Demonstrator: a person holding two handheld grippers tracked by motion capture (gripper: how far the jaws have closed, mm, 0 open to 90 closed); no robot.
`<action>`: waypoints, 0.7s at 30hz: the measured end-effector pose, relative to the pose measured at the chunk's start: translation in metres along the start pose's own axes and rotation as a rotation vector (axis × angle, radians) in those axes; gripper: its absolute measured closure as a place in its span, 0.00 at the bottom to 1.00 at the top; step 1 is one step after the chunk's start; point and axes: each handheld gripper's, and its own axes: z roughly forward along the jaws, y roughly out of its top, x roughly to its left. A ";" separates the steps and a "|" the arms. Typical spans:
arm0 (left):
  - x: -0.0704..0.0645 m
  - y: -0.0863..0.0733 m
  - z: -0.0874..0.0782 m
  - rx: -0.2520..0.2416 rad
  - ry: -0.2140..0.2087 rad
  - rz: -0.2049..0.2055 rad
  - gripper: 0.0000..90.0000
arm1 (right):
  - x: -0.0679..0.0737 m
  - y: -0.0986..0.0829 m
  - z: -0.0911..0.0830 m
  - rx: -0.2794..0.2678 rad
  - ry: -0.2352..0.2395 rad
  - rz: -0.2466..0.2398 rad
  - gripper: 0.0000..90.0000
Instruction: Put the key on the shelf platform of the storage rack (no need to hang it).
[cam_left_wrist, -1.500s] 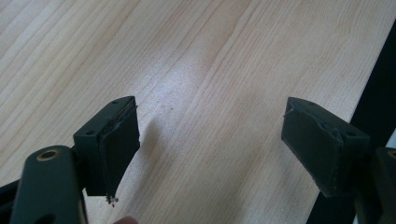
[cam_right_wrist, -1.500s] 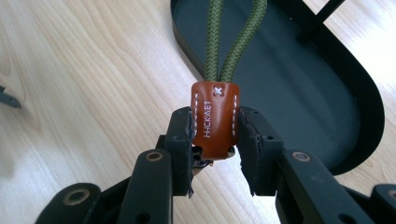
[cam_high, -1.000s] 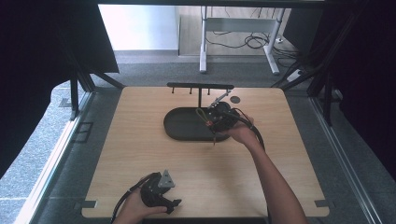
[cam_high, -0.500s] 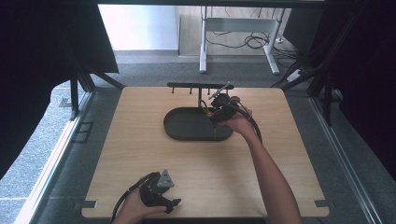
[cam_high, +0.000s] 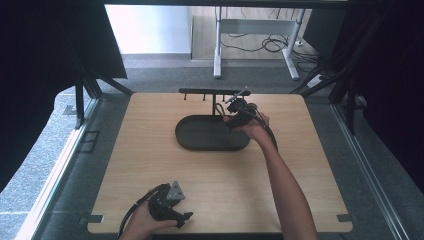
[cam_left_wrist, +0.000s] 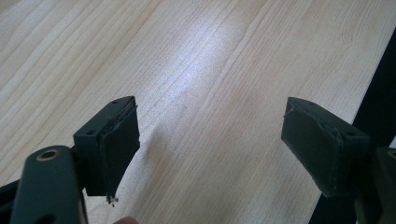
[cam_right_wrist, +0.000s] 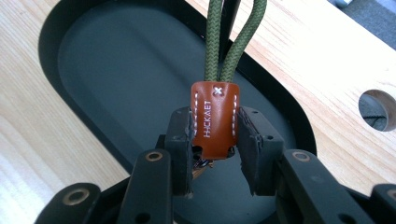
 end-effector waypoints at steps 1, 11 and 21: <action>0.000 0.000 0.000 -0.003 -0.001 -0.003 0.22 | 0.000 -0.001 0.002 0.003 0.002 -0.002 0.75; -0.001 0.000 0.001 -0.001 0.002 -0.010 0.22 | 0.004 -0.011 0.017 0.027 0.006 -0.018 0.74; -0.001 0.000 0.002 0.005 -0.001 -0.005 0.22 | 0.004 -0.022 0.030 0.096 0.018 -0.008 0.73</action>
